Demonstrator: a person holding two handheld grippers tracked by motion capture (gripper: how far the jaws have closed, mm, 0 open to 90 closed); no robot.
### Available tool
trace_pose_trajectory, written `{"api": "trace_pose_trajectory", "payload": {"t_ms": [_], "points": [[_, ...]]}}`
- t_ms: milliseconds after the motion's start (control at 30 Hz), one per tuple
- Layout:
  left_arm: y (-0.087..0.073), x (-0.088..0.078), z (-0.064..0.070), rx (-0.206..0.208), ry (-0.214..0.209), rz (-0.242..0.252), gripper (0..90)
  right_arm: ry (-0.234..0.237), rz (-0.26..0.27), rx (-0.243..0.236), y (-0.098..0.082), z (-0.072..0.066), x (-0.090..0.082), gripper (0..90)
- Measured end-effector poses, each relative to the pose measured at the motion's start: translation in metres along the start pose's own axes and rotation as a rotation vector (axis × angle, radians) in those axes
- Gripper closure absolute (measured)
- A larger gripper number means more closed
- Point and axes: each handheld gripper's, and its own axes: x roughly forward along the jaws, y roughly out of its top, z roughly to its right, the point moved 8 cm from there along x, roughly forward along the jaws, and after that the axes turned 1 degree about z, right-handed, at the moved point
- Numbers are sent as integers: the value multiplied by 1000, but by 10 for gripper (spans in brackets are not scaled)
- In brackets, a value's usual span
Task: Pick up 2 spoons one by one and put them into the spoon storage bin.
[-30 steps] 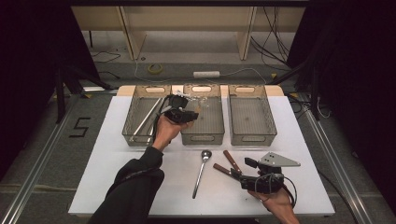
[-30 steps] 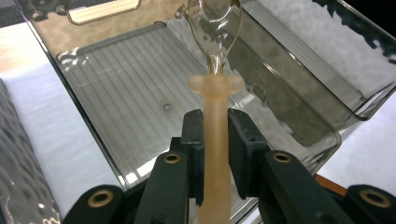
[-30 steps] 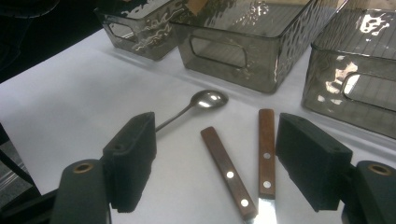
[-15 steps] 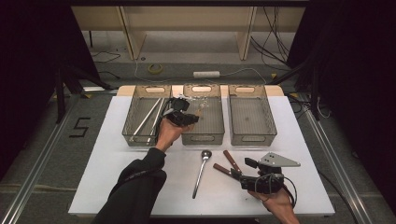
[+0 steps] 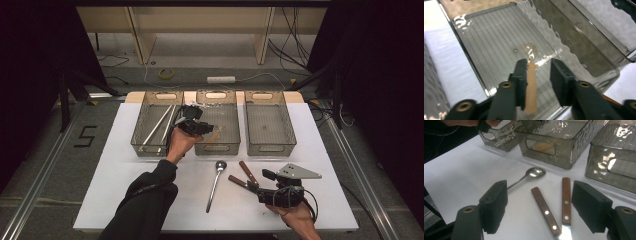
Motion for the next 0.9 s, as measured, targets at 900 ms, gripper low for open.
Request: {"api": "trace_pose_trajectory", "payload": {"t_ms": [900], "points": [[-79, -57, 48, 69, -22, -48, 287, -8, -12, -9, -1, -2, 0, 303]]}}
